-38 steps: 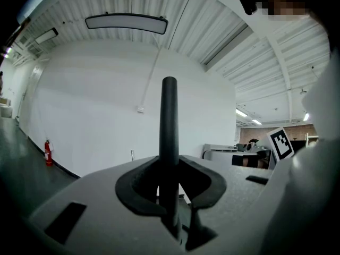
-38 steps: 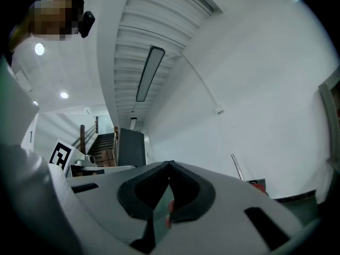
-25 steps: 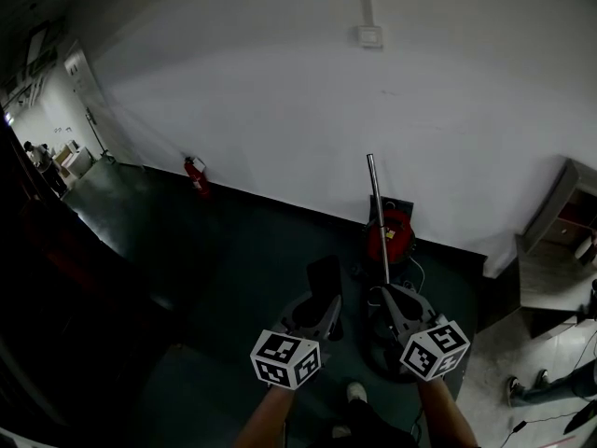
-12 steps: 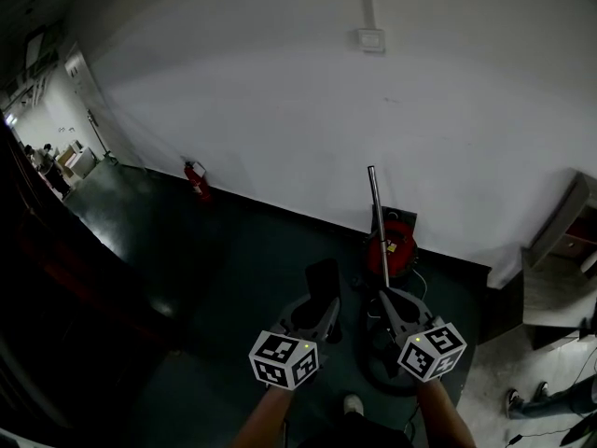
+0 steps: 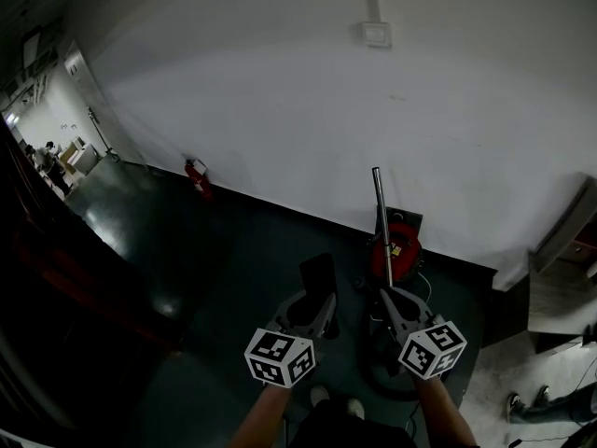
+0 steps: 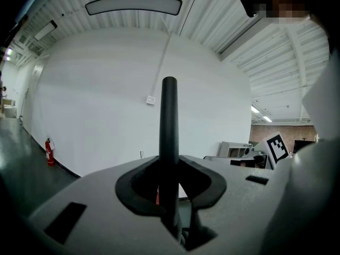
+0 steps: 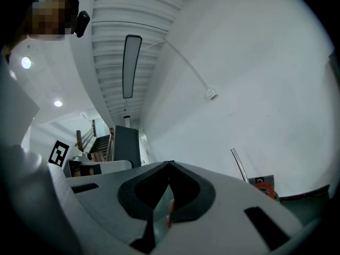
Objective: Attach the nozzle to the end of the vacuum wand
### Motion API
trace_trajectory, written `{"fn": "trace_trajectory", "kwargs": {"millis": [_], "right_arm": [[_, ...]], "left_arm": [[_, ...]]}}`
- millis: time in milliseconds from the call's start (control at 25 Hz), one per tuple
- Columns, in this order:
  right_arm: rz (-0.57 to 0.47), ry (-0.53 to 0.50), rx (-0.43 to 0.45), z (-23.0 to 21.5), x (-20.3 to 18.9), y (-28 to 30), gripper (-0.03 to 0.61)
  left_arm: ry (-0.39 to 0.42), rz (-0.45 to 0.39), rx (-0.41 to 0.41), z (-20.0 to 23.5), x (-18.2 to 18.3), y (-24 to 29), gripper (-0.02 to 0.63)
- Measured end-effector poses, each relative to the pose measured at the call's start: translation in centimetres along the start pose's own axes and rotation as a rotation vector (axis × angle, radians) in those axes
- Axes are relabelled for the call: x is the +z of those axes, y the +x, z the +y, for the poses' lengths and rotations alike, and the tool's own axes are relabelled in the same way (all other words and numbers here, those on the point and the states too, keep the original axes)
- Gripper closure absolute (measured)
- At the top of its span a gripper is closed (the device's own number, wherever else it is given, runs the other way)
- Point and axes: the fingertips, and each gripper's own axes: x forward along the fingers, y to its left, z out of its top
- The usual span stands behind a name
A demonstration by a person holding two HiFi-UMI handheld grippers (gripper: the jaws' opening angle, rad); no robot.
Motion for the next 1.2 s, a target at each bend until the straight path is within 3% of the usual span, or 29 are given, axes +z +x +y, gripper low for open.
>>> {"fn": "trace_trajectory", "kwargs": {"millis": [640, 1200], "right_arm": [[0.009, 0.007, -0.043, -2.5, -0.6, 7.3, 0.561], [-0.016, -0.007, -0.162, -4.2, 0.5, 13.3, 0.560]], "left_arm": [[-0.006, 0.011, -0.027, 6.8, 0.7, 4.1, 0.528], [-0.005, 0.020, -0.144, 12.6, 3.2, 8.3, 0.528]]}}
